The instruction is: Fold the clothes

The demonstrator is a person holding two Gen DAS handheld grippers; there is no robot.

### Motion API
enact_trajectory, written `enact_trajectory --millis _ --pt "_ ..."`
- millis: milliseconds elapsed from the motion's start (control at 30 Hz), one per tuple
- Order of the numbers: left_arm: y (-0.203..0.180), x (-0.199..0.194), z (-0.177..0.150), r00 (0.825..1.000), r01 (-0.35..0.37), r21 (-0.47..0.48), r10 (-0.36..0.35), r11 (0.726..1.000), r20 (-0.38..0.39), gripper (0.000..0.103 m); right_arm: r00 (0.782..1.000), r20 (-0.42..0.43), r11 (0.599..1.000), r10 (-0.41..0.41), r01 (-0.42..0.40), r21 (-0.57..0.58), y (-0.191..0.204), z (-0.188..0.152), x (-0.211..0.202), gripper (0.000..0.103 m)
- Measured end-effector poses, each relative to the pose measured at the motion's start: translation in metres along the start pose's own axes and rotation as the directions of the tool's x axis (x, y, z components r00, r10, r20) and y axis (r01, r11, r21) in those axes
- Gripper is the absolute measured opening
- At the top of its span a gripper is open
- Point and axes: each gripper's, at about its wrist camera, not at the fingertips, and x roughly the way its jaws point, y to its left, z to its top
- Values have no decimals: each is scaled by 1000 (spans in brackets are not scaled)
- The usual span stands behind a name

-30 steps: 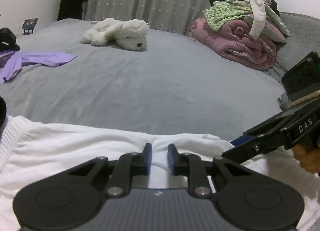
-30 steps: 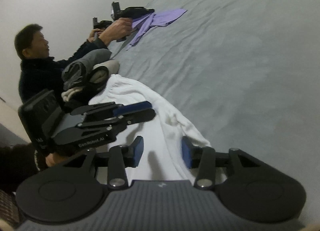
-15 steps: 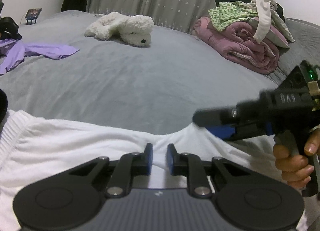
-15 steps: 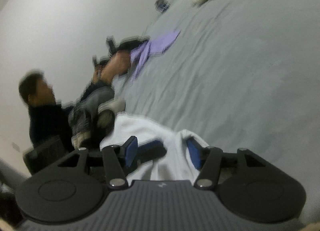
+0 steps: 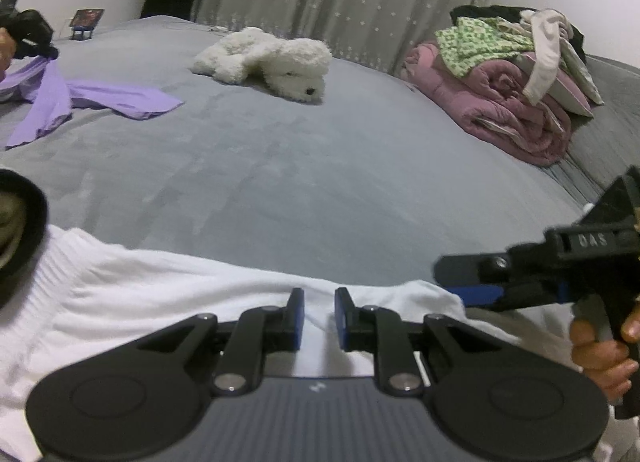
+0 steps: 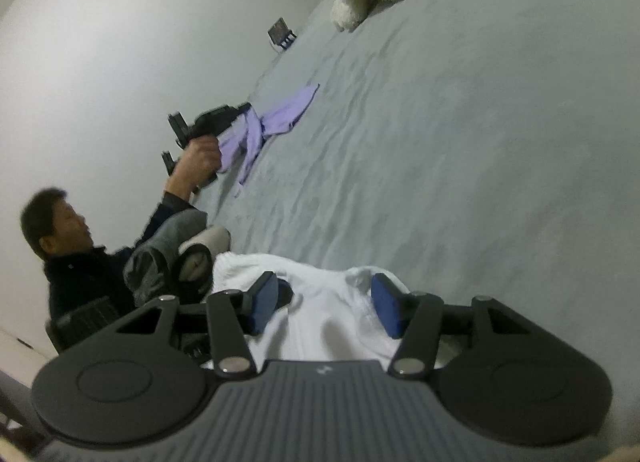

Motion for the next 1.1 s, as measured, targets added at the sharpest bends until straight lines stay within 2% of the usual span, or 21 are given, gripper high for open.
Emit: enact_trajectory --millis 133,300,333,367,433,500,600,833,900,967,1033,1100 --pt "10 -4 3 1000 -19 -14 19 1000 11 17 996 -2 990 -92 91 -110 15 -2 0 52" --pt "24 -6 8 998 -52 -39 53 998 20 16 982 12 954 -188 185 -237 30 -10 10 51" --pt "27 -6 9 998 -58 -43 59 997 23 16 977 26 944 -210 210 -254 31 -13 14 46" --pt "29 -6 10 997 -65 -44 67 997 28 16 971 43 932 -236 239 -273 33 -15 18 28" --pt "33 -7 11 995 -90 -41 92 995 39 16 951 82 897 -298 309 -318 37 -23 25 6" --pt "39 -8 11 991 -121 -40 123 992 47 16 940 143 882 -311 342 -325 39 -28 20 5" --pt "48 -8 12 988 -145 -49 148 988 53 16 917 241 871 -318 383 -307 41 -30 10 4" --pt "47 0 9 972 -227 17 226 974 58 15 881 273 836 -386 459 -301 22 -33 30 2" --pt "42 0 11 970 -237 33 235 971 59 15 881 276 851 -384 454 -264 22 -33 25 5" --pt "38 -3 12 972 -229 39 227 973 57 16 884 276 863 -376 443 -242 25 -34 16 22" --pt "32 -7 14 980 -192 44 189 980 56 18 881 290 866 -374 443 -230 33 -37 4 37" --pt "24 -7 16 988 -151 63 148 987 48 26 870 314 860 -380 457 -226 38 -42 -13 38"
